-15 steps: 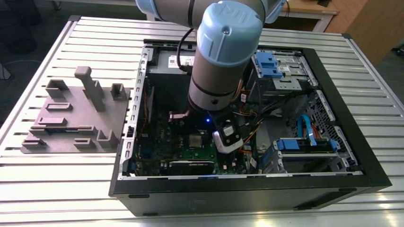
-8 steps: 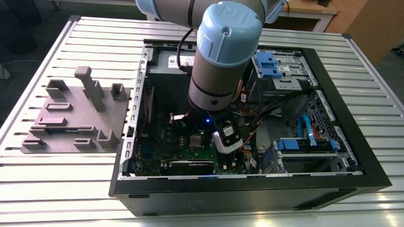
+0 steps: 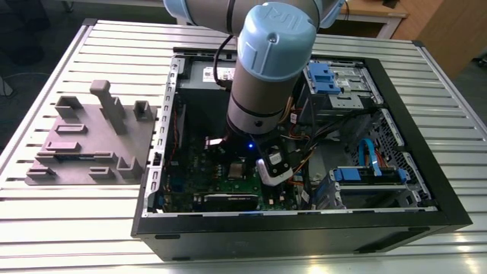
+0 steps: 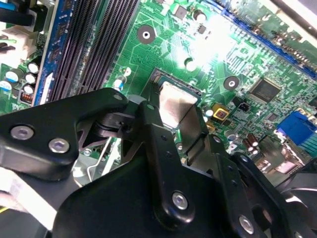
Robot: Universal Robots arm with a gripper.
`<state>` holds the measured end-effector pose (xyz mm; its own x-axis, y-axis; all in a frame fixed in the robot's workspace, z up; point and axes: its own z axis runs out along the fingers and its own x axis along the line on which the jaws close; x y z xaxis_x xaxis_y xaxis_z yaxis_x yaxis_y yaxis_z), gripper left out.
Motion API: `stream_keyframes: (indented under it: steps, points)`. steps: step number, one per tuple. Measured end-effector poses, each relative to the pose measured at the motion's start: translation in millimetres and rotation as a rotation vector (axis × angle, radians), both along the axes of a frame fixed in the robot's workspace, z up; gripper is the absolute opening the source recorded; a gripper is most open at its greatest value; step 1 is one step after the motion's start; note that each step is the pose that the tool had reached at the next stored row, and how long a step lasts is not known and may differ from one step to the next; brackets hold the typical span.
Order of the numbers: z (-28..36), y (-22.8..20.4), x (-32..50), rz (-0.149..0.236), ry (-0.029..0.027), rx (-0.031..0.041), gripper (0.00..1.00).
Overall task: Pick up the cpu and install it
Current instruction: 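Place the cpu into insertion slot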
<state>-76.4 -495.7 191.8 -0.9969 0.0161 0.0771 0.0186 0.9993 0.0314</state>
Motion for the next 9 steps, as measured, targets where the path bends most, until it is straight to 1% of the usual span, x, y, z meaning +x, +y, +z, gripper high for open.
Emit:
stream_keyframes:
  steps: [1,2,6,7,9]
  points:
    - [0.1,0.1,0.2,0.0,-0.0001,-0.001,0.4]
    - [0.1,0.1,0.4,0.0,-0.0002,-0.0031,0.4]
    - [1.5,0.1,0.9,0.0,-0.0002,-0.0222,0.4]
    - [1.8,0.0,0.9,0.0,-0.0001,-0.0244,0.4]
    - [1.9,0.0,0.8,0.0,-0.0001,-0.0246,0.4]
